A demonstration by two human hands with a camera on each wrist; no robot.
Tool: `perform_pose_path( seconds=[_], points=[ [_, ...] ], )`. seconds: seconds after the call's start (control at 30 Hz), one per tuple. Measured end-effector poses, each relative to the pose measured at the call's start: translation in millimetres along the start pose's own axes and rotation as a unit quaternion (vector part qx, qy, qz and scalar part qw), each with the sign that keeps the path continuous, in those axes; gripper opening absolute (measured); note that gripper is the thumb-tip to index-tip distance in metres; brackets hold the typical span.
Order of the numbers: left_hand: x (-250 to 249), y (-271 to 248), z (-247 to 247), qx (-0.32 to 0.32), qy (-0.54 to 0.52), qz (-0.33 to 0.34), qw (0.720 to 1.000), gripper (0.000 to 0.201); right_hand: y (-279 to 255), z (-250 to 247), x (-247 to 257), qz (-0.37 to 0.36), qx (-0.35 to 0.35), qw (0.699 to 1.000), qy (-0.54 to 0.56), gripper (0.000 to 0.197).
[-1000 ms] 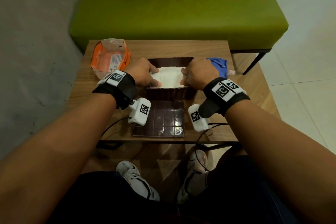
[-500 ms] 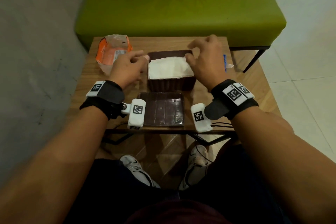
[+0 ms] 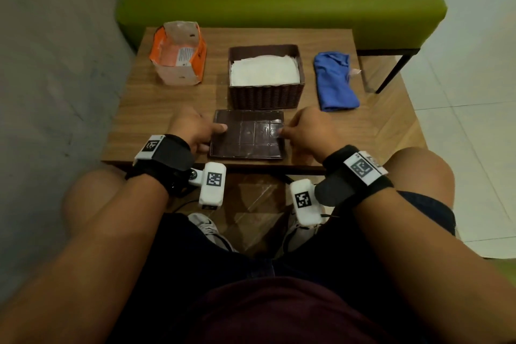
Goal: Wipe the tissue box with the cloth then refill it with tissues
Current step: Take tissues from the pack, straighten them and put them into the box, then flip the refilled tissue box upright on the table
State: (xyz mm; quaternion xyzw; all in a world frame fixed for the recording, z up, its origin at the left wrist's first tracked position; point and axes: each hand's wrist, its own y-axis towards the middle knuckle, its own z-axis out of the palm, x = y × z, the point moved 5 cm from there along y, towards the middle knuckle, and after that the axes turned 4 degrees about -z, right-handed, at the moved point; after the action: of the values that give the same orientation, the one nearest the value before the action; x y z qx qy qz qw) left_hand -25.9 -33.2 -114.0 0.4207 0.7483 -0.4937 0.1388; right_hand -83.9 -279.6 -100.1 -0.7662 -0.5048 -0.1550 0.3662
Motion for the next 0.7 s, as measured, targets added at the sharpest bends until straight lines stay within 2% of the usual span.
perform_pose_path(
  seconds=[0.13, 0.3, 0.47, 0.57, 0.7],
  points=[
    [1, -5, 3, 0.009, -0.020, -0.002, 1.000, 0.026, 4, 11, -5, 0.043, 0.004, 0.997, 0.057, 0.020],
    [-6, -18, -4, 0.044, -0.003, -0.005, 0.999, 0.024, -12, -9, 2, 0.072, 0.053, 0.991, 0.100, 0.010],
    [-34, -36, -28, 0.107, -0.015, 0.010, 0.994, 0.018, -30, -59, 24, 0.018, 0.045, 0.981, 0.189, 0.013],
    [-63, -39, -40, 0.108, -0.054, 0.053, 0.991, 0.020, -24, -87, 38, -0.012, 0.024, 0.979, 0.201, 0.015],
    [-100, -28, -39, 0.087, -0.074, 0.100, 0.988, 0.023, 5, -107, 51, -0.016, -0.008, 0.981, 0.194, 0.016]
  ],
)
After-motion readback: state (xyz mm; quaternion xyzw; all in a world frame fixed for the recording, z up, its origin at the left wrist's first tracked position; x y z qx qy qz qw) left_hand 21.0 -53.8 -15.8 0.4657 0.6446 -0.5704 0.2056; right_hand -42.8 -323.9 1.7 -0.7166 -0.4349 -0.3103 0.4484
